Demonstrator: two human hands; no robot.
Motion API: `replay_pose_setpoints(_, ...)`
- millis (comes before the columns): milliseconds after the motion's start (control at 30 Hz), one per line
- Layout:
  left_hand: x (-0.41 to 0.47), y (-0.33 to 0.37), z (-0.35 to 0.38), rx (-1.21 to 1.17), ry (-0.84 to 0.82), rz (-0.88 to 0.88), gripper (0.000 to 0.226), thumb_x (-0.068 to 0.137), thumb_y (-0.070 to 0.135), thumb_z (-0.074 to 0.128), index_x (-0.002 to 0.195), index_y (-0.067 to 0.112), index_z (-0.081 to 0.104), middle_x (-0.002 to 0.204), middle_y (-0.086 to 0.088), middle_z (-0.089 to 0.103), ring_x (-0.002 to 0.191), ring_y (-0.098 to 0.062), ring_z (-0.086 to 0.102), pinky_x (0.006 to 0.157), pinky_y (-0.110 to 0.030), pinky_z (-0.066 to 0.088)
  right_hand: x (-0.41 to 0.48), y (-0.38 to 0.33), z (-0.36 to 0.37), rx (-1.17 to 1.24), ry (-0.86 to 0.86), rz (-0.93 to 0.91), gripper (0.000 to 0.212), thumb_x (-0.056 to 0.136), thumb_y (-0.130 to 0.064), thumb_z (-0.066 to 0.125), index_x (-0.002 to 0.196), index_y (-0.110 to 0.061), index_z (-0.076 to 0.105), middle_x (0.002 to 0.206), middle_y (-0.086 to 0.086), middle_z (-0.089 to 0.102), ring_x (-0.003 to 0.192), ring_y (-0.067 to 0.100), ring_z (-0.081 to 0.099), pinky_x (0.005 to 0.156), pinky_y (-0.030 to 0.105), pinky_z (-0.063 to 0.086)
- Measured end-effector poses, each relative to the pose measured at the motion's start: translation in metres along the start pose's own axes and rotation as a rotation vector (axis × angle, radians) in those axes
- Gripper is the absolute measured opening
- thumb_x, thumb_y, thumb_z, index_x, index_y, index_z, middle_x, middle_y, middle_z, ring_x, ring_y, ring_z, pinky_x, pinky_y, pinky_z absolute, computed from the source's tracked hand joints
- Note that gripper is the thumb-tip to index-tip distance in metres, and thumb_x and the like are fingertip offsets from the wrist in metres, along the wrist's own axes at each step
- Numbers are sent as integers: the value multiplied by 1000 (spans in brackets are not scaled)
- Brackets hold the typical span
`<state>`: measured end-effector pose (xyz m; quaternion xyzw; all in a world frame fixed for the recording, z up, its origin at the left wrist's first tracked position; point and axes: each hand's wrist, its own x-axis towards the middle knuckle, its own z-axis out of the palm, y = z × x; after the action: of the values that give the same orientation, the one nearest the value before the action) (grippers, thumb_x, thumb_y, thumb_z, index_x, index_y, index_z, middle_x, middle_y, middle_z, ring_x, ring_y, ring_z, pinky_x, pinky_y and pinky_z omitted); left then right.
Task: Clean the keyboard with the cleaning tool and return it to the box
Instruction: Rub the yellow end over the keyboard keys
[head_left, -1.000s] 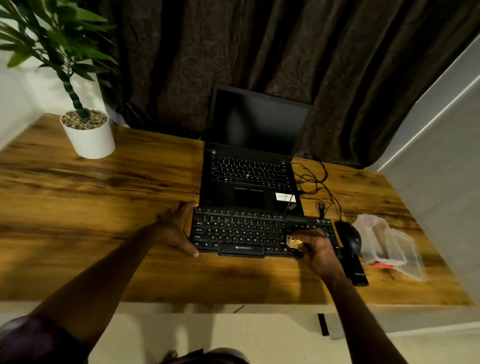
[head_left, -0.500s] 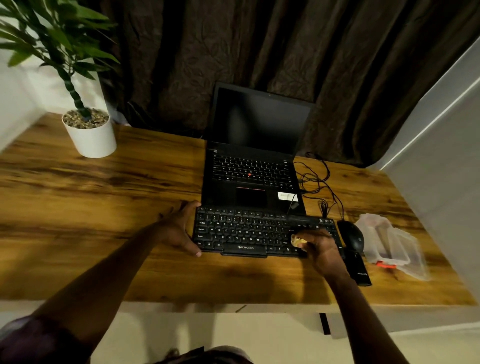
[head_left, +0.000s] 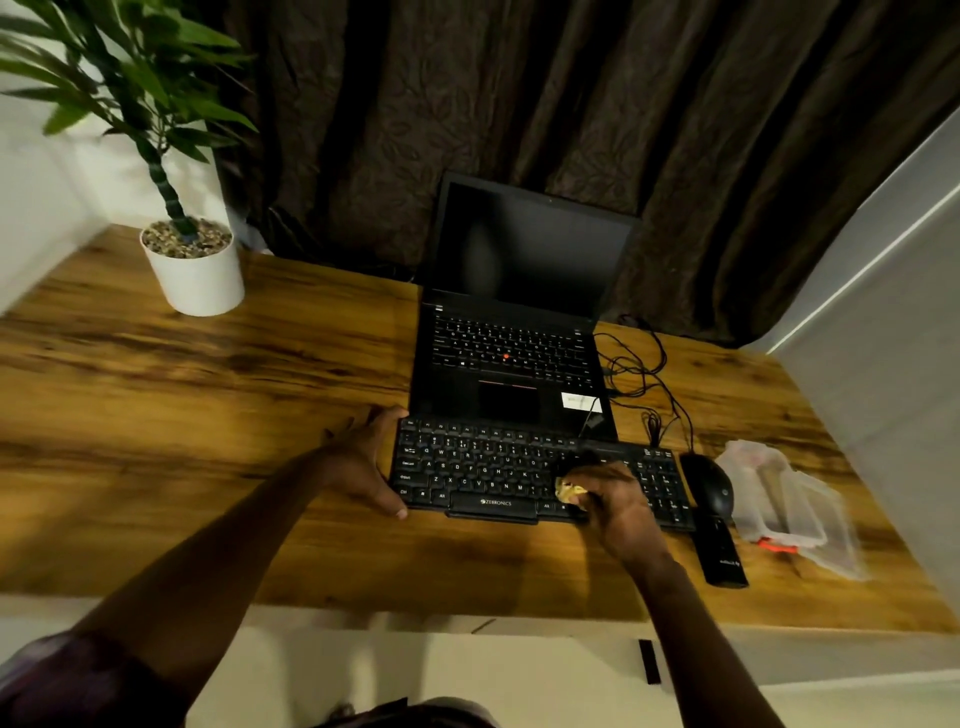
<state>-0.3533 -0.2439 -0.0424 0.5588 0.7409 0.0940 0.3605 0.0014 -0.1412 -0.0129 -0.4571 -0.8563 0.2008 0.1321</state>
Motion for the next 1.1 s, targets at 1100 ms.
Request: replay_pose_setpoints(1100, -12, 5, -7, 20, -32, -39, 164, 16, 76, 84, 153, 49, -2, 165, 0, 2, 151, -32, 7, 120, -57, 16, 28, -130, 62, -249, -185, -473, 32, 98, -17, 53, 128, -19, 63, 131, 2, 61, 116, 24, 50, 102, 37, 39)
